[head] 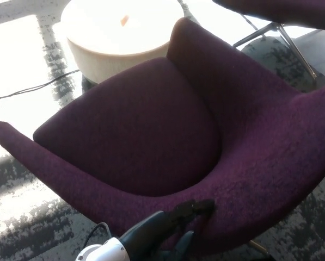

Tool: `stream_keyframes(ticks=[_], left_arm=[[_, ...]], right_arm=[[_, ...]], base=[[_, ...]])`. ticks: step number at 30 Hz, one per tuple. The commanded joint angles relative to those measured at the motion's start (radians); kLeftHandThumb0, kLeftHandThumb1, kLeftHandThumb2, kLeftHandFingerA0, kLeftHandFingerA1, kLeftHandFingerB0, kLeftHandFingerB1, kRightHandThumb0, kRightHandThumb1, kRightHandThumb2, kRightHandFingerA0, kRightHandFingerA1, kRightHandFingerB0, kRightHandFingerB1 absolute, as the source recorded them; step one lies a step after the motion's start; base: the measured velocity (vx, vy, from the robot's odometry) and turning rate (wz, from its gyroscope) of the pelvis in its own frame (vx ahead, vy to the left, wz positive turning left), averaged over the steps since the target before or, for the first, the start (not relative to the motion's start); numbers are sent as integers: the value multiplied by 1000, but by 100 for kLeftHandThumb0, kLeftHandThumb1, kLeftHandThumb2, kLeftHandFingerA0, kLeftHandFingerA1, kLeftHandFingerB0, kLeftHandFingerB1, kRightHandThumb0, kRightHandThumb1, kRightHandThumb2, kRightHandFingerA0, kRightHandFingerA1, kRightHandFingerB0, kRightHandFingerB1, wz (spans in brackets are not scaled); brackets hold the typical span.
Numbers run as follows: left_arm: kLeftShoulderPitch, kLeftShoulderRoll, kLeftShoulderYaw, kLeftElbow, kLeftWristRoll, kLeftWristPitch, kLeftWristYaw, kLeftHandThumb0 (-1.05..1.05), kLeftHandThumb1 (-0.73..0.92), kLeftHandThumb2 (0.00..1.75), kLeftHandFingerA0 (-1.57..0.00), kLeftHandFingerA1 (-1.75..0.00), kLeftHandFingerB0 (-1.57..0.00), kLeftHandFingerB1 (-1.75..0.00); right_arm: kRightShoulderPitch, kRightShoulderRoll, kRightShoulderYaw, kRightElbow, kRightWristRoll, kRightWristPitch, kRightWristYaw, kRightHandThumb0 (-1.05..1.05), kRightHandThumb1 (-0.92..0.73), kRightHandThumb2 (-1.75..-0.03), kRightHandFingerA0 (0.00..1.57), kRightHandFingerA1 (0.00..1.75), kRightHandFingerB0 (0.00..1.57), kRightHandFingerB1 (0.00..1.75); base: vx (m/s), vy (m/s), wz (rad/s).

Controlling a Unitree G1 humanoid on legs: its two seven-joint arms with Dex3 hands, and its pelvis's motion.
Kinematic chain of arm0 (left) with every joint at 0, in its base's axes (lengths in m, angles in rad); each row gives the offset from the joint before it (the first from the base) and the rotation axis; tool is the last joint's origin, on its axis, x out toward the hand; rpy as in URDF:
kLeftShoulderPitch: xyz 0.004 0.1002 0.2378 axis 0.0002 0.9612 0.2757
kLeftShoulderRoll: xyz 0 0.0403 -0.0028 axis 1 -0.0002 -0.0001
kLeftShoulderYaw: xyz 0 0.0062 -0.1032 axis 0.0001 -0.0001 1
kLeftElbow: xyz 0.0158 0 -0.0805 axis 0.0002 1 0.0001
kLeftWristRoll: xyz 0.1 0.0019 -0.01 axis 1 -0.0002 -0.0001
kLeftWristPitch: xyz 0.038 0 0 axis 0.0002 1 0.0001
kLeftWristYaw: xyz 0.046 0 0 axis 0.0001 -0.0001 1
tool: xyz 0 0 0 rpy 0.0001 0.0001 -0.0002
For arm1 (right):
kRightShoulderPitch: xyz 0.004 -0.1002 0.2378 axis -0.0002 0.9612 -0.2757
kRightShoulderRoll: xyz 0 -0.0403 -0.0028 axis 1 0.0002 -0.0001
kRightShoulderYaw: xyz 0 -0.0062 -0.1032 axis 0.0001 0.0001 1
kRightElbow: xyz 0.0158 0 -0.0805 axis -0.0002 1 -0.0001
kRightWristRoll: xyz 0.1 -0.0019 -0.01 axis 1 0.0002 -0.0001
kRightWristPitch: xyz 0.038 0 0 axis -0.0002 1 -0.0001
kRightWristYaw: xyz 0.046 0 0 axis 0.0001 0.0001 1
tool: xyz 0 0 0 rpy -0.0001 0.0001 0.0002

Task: The robot stands in front of a sofa and uses its left hand to push the left side of the sofa

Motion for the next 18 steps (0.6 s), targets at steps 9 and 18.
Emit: stream_keyframes(ticks=[9, 18], left_arm=[[25, 6, -29, 9, 3, -11, -76, -88, 89, 122, 0, -14, 0, -14], [28, 36, -20, 5, 15, 12, -68, -88, 87, 122, 0, -15, 0, -14]], right_arm=[[-3, -16, -7, 4, 1, -5, -4, -92, -58, -138, 49, 112, 0, 84], [1, -17, 0, 3, -7, -5, -10, -88, -59, -137, 50, 110, 0, 82]], base=[[0, 0, 0], [0, 0, 0]])
